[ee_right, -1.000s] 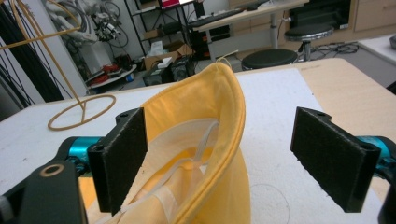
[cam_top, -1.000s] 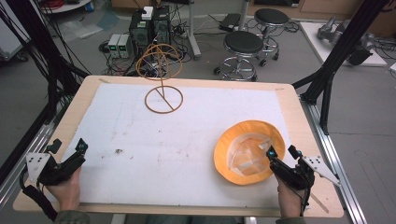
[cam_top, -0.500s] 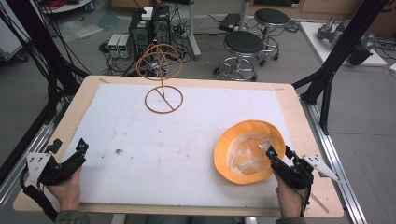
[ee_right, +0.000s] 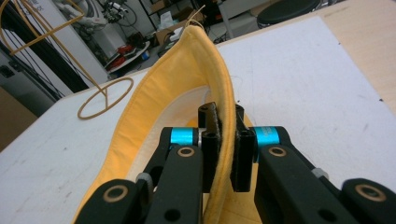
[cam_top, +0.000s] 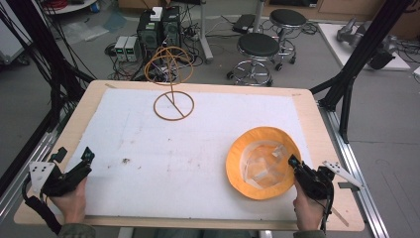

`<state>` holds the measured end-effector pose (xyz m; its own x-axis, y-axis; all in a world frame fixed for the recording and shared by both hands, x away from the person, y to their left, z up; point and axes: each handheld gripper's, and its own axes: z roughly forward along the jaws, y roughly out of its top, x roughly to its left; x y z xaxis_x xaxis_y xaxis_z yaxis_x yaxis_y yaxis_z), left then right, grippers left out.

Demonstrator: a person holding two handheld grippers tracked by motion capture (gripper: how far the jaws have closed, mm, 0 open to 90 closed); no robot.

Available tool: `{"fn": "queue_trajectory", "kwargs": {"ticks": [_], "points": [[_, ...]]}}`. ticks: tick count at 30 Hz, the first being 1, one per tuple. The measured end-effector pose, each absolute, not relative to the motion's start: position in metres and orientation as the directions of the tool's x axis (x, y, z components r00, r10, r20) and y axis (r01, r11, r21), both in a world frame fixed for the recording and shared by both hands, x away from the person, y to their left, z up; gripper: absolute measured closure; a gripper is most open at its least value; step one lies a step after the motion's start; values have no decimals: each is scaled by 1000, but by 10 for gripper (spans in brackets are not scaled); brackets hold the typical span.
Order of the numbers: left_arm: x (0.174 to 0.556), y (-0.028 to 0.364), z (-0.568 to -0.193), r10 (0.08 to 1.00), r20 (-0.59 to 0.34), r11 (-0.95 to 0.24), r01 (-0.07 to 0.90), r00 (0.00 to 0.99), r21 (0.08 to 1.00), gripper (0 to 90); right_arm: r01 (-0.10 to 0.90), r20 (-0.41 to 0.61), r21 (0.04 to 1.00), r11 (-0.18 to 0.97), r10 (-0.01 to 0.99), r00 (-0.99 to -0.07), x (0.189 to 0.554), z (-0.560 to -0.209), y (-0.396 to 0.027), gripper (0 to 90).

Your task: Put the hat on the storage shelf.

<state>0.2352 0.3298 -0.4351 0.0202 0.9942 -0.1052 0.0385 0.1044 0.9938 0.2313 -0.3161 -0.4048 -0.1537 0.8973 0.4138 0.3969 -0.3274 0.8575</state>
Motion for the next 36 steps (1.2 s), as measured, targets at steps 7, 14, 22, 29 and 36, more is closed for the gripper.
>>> {"fn": "queue_trajectory", "kwargs": {"ticks": [7,14,22,29,36], "points": [[235,329,-435,994,-103,103,36,21,994,213,358,380,882,-306,912,-157,228,-402,-313,860],[235,330,-436,994,-108,107,37,29,994,213,310,339,908,-282,929,-150,225,-399,-311,860],[236,327,-438,994,-107,106,40,35,994,213,275,314,923,-268,939,-139,223,-397,-307,860],[239,319,-443,995,-81,77,65,59,995,213,219,265,948,-232,955,-135,224,-393,-302,859],[239,312,-442,994,-77,73,57,79,996,213,138,186,976,-167,974,-132,229,-386,-294,860]]}}
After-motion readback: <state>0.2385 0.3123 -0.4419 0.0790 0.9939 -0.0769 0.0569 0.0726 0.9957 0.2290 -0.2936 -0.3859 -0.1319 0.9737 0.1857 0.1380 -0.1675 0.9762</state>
